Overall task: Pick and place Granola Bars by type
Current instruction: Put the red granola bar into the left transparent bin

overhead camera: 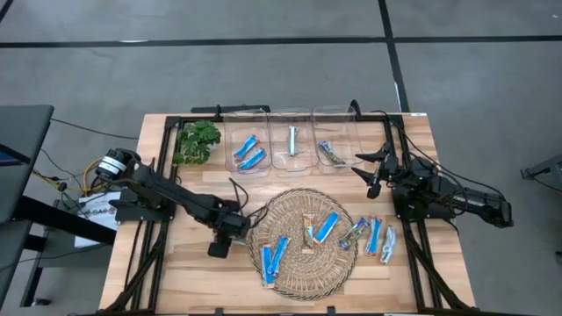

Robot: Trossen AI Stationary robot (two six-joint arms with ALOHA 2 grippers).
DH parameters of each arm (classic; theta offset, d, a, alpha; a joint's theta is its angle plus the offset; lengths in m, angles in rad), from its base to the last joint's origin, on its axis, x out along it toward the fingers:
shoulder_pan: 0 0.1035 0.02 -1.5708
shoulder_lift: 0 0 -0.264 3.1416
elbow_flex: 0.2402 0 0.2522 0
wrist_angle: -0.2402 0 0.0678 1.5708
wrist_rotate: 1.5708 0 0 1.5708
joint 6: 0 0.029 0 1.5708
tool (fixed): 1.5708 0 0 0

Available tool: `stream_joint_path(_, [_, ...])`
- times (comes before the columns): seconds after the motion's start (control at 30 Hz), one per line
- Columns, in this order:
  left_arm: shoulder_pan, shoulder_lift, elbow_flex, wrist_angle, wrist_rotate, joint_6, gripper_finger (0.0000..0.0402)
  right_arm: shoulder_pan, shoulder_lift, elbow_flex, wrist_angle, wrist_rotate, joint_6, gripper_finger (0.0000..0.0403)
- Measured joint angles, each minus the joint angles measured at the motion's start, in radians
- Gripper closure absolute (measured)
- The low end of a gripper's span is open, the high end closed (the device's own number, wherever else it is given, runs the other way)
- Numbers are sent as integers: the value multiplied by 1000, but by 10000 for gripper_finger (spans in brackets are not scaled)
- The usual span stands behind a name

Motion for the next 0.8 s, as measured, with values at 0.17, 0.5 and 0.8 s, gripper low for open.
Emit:
stream_joint_path(0.17, [-23, 0, -67, 77, -36, -40, 225, 0, 0, 0, 0, 0, 0, 188])
stream_joint_path(0.5, [-35, -8, -92, 118, -53, -64, 280, 0, 0, 0, 0, 0, 0, 188])
stream_joint_path(0.8, [-11, -38, -62, 188, -28, -92, 371, 0, 0, 0, 0, 0, 0, 188])
